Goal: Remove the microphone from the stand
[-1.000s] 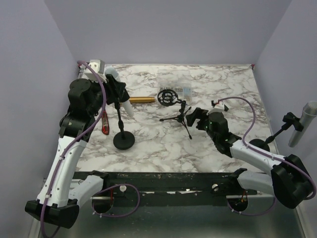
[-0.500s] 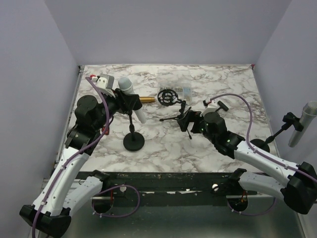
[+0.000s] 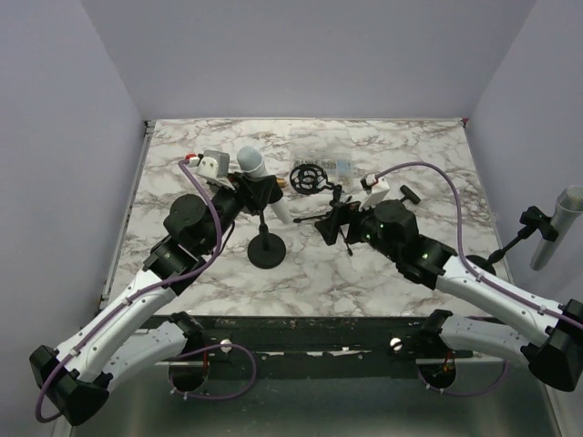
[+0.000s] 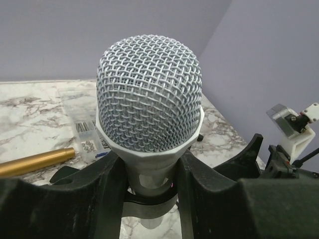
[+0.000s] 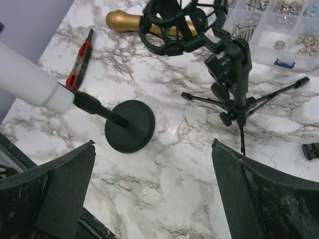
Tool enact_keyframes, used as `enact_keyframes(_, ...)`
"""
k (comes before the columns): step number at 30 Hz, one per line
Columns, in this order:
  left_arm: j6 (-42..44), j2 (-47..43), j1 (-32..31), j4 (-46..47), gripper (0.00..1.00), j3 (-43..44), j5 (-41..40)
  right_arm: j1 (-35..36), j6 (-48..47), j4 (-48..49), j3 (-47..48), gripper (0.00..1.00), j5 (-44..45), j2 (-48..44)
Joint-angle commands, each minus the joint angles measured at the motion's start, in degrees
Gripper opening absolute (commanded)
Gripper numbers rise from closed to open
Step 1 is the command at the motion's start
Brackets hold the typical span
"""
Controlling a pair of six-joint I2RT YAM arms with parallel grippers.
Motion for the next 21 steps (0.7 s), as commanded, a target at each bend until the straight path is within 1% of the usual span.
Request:
enact_keyframes(1,1.55,0.18,-5.67,5.88,0.22,-0.04,-10.74,0.48,-4.13,-2.60,2.52,1.00,-4.08,-1.41)
enact_keyframes(2,1.57,0.13,-6.05,5.28,0.37,-0.10,-10.60,0.53,-4.43,-2.68,2.69,1.00,-4.63,-1.37)
enact_keyframes(4,0.97,-0.50,-6.44,3.66,0.59,-0.40,-10.07,0.60,-4.89,-2.80,3.22,1.00,-6.37,-0.88)
enact_keyframes(7,1.40,-2.11,-6.45,-0.21,0.78,-0.46,-8.55,0.58,-5.39,-2.60,4.21,1.00,-10.08,0.03)
enact_keyframes(8,1.99,-2.91,-6.44,-1.21,0.84,-0.54,-8.14,0.68,-5.48,-2.58,4.64,1.00,-10.59,0.27)
enact_keyframes(9,2.60,-3.59,-6.46,-2.64,0.92,-0.43,-7.46,0.72,-5.54,-2.66,5.10,1.00,-10.64,0.57)
enact_keyframes(10,3.38,-4.11,-6.44,-5.29,0.98,0.19,-7.12,0.83,-5.73,-2.84,5.83,1.00,-10.65,0.95)
enact_keyframes(11,4.20,-4.59,-6.44,-7.88,0.99,1.23,-6.79,0.94,-6.07,-3.18,6.73,1.00,-12.18,1.31)
enact_keyframes(14,7.39,-5.94,-6.44,-16.16,0.99,4.47,-4.85,1.07,-7.52,-4.79,9.82,1.00,-13.15,2.52)
enact_keyframes(16,9.15,-7.49,-6.44,-21.01,0.99,5.71,-5.01,1.12,-9.07,-6.32,12.90,1.00,-14.04,3.93)
enact_keyframes(18,10.71,-9.47,-6.37,-25.09,0.99,6.12,-6.46,1.28,-10.37,-8.27,16.89,1.00,-14.71,5.99)
enact_keyframes(21,11.19,-13.22,-6.36,-30.72,0.98,5.54,-11.98,1.44,-11.61,-9.65,22.86,1.00,-15.52,9.16)
